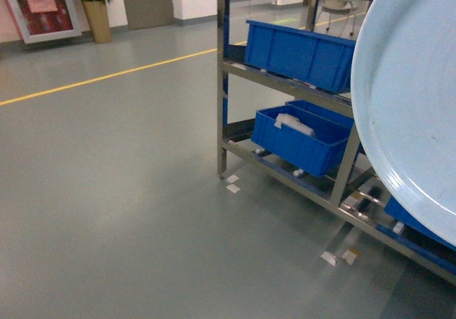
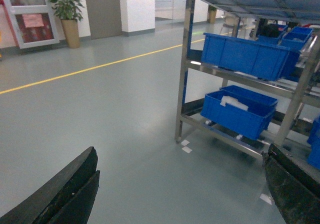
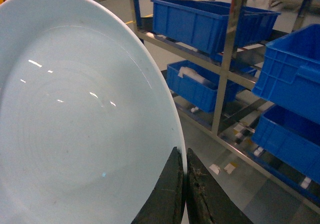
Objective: Place blue tray on left shelf second layer neatly
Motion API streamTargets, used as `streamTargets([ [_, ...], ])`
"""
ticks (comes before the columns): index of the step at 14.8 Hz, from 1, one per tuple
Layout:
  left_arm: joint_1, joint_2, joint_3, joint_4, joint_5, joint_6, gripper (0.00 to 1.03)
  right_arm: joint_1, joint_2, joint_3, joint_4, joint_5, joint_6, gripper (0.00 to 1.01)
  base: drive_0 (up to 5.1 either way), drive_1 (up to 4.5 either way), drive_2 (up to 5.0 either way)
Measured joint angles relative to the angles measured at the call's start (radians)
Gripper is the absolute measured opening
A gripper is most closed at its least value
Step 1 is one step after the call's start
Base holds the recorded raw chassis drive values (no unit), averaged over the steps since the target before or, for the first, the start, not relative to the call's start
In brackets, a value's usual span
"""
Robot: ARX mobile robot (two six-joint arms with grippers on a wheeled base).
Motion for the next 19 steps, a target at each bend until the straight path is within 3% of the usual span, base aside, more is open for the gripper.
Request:
streamTargets([
  [16,0.000,0.000,0.000,0.000,0.000,0.000,0.98,0.000,0.000,0.000,0.000,0.000,0.000,0.02,-1.6,-1.54,-1.6],
  [19,-0.001,0.000,0.000,-0.001,0.001,0.000,0.98,-0.001,-0.006,0.000,0.003,0.002,0.000,0.02,-0.3,3.80,-4.3],
])
